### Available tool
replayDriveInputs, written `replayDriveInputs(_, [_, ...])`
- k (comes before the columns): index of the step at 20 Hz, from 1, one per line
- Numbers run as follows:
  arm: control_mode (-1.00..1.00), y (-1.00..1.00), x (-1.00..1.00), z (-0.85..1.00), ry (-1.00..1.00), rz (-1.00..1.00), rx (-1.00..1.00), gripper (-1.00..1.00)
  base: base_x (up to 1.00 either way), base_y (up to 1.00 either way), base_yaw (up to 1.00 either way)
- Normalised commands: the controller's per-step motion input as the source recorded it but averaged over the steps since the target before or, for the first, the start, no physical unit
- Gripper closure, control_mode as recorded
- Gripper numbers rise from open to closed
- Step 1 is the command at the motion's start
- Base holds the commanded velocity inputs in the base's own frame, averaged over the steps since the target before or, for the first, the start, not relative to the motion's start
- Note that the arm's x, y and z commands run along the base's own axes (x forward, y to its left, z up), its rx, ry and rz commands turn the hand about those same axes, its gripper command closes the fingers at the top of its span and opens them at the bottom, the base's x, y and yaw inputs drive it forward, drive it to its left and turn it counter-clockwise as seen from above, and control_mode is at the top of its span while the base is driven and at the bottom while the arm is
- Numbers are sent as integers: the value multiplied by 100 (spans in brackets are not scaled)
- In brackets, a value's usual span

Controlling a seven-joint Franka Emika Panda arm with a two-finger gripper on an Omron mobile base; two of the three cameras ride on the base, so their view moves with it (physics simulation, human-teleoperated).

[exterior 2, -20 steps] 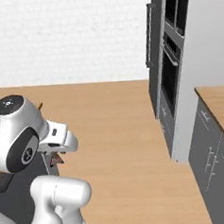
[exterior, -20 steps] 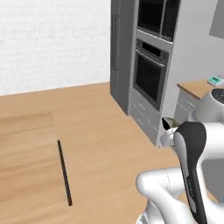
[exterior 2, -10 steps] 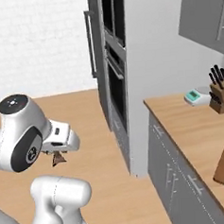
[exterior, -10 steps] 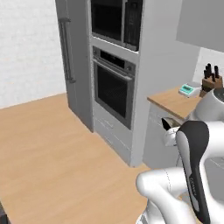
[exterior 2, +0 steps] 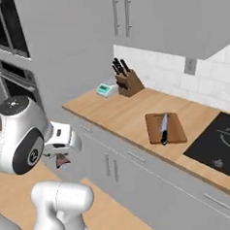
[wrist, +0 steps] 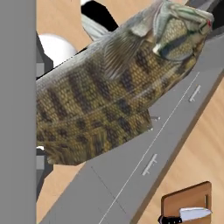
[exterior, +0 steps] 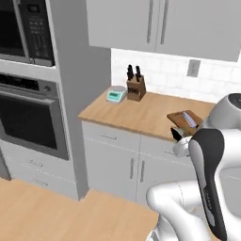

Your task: Pick up the knife from the drawer and place it on the cutting board. Then place the meat from the plate to the cutting board.

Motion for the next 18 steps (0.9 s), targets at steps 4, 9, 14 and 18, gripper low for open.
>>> replayDriveInputs(4, [100, 0, 0, 0, 0, 0, 0, 100, 2, 0, -99])
replayDriveInputs(9, [100, 0, 0, 0, 0, 0, 0, 100, 53, 6, -50])
replayDriveInputs(14, [100, 0, 0, 0, 0, 0, 0, 100, 74, 3, -36])
replayDriveInputs(18, [100, 0, 0, 0, 0, 0, 0, 100, 46, 49, -50])
